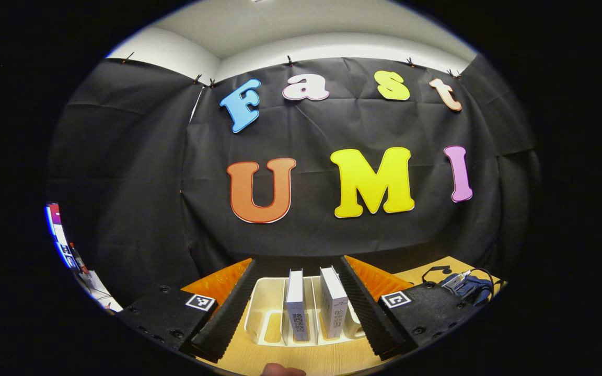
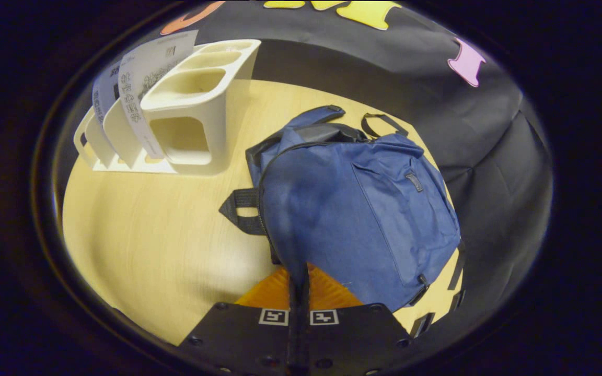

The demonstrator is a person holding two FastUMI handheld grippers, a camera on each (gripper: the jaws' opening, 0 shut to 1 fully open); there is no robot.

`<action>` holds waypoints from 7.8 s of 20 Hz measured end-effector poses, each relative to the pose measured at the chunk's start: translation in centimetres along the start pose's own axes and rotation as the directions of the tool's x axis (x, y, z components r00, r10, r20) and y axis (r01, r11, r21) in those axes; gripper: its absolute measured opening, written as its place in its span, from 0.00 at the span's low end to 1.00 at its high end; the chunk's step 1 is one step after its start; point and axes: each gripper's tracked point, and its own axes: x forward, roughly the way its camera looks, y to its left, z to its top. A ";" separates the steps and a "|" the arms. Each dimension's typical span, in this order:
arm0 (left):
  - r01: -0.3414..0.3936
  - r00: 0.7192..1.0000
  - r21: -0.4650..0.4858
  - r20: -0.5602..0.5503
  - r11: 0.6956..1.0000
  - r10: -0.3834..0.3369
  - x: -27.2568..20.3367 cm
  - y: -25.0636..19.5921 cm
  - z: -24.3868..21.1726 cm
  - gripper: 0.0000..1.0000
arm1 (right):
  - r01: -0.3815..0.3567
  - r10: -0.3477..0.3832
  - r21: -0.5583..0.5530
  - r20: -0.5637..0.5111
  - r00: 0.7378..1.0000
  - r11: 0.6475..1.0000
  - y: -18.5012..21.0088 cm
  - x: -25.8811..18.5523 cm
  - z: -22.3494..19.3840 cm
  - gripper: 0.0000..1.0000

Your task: Open the schoolbag, grab two books from the bookshelf and put them into the schoolbag.

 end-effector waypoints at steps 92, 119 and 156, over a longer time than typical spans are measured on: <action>-0.029 0.488 -0.481 -0.772 0.876 -0.408 -0.4 -7.0 -2.7 0.44 | -0.134 0.104 0.121 0.221 0.970 0.984 -29.4 -6.6 10.9 0.00; -0.052 0.448 -0.902 -0.404 0.428 -0.797 -3.1 -37.9 -22.8 0.44 | -0.115 0.071 0.160 0.257 0.964 0.980 -31.6 -7.9 10.9 0.00; 0.137 0.620 -0.297 -0.718 0.945 -0.316 -0.5 -21.8 -17.8 0.98 | -0.088 0.058 0.117 0.234 0.970 0.989 -28.0 -8.2 11.4 0.03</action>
